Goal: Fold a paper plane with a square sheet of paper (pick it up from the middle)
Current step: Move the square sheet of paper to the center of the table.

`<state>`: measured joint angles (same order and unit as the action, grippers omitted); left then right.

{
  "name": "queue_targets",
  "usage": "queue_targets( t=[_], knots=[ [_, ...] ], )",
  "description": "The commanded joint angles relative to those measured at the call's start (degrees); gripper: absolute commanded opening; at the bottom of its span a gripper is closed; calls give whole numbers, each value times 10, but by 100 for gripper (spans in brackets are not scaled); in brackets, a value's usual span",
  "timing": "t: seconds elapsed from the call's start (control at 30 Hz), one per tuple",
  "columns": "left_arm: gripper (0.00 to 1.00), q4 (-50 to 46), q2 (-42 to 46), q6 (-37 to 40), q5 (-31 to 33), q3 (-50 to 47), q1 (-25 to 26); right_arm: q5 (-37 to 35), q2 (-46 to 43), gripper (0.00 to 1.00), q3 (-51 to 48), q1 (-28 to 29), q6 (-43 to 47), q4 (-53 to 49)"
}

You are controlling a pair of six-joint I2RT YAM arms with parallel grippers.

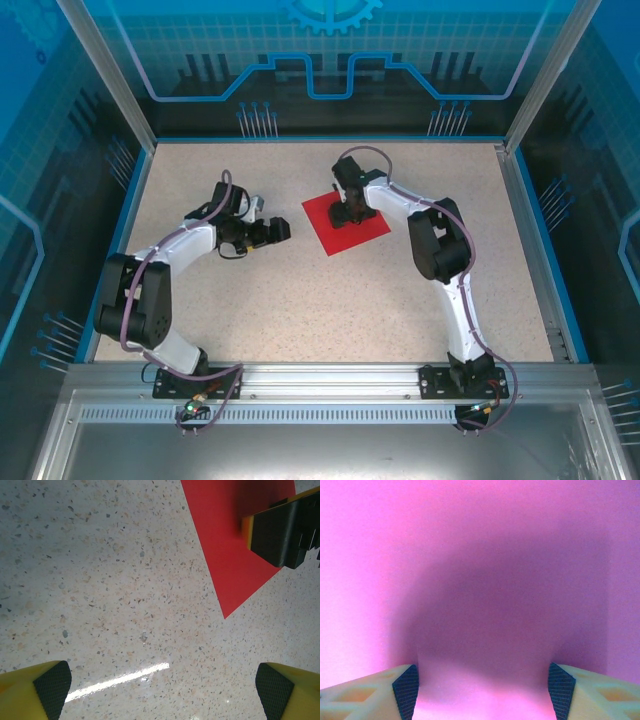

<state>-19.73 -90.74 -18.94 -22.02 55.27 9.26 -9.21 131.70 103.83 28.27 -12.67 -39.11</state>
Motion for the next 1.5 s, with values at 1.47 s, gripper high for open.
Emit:
queue_targets(
  t=[1.47],
  knots=[
    [99,-19,-29,27,-27,23,18,-3,-70,72,-71,18,-27,-53]
  ],
)
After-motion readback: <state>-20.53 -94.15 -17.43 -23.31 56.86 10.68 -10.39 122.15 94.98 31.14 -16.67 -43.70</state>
